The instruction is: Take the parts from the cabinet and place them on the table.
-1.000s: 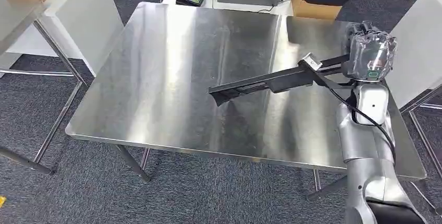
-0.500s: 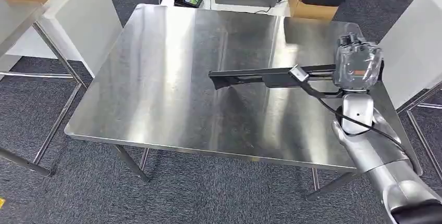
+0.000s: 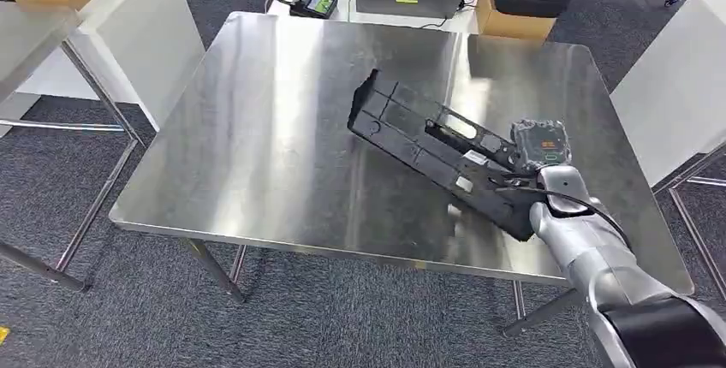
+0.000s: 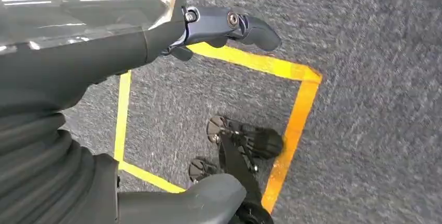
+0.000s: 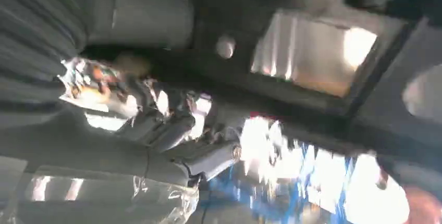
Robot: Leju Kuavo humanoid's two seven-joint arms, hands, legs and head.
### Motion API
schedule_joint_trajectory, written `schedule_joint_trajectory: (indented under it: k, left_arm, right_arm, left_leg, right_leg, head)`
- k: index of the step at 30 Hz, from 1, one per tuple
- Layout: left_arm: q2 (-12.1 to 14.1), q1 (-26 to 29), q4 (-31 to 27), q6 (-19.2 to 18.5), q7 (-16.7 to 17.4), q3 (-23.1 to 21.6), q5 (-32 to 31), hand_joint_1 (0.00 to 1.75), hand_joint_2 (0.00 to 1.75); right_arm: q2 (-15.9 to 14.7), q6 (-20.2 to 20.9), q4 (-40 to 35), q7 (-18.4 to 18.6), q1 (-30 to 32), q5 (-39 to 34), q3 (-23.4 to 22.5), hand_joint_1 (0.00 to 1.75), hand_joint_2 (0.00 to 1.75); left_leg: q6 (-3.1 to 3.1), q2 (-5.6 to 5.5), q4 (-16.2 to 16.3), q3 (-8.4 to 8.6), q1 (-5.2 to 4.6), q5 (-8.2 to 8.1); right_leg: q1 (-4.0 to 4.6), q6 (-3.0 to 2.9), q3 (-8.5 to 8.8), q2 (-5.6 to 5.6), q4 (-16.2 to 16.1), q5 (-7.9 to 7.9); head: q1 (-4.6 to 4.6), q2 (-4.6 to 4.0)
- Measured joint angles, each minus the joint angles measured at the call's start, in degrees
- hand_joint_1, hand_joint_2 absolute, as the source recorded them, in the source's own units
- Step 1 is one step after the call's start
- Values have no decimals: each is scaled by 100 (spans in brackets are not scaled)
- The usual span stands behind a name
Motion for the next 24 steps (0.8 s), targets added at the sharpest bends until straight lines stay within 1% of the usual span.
schedule_joint_trajectory:
  k: [1,2,3,4,8,20,22,23,24]
  left_arm:
    - [0,3,0,42,68,4,-18,0,0]
    - [0,14,0,64,119,9,-18,0,0]
    - [0,24,0,68,151,18,-18,0,0]
    - [2,28,0,68,201,35,-18,0,0]
    - [2,37,0,66,335,46,-16,0,0]
    - [0,38,0,57,352,149,19,0,0]
    - [0,38,0,72,344,181,11,0,0]
    - [-2,38,0,94,344,197,-14,0,0]
    - [-2,38,0,120,341,212,-27,0,0]
  right_arm:
    - [2,51,57,-38,93,-13,-38,0,0]
    - [9,57,90,-94,201,-26,-90,0,0]
    - [26,57,118,-107,287,-35,-149,0,0]
    - [31,57,144,-127,333,-44,-192,0,0]
    - [22,57,221,-206,361,-61,-383,0,0]
    - [28,9,357,-302,371,-140,-588,0,0]
    - [53,-199,359,-497,371,-403,-735,0,0]
    - [83,-343,352,-646,371,-604,-871,0,0]
    - [134,-488,313,-889,372,-919,-1079,0,0]
  left_leg:
    - [0,0,0,-6,-3,0]
    - [2,3,0,-19,-11,2]
    - [14,6,0,-36,-15,13]
    - [15,11,1,-48,-19,15]
    - [15,15,3,-47,-16,13]
    - [14,15,1,-51,-17,12]
    - [15,15,1,-56,-18,12]
    - [15,15,1,-57,-18,12]
    - [15,15,1,-60,-19,12]
  right_leg:
    - [0,4,-1,0,1,2]
    - [1,10,42,0,2,7]
    - [4,23,23,2,7,16]
    - [4,29,13,3,14,20]
    - [3,27,8,5,13,17]
    - [3,25,3,4,13,15]
    - [4,27,3,4,14,16]
    - [5,27,3,4,14,16]
    - [8,27,3,4,15,16]
  head:
    - [-9,2]
    - [0,0]
    - [-15,0]
    - [-11,0]
    - [-6,0]
    - [-6,0]
    - [-6,0]
    - [-9,0]
    - [-6,0]
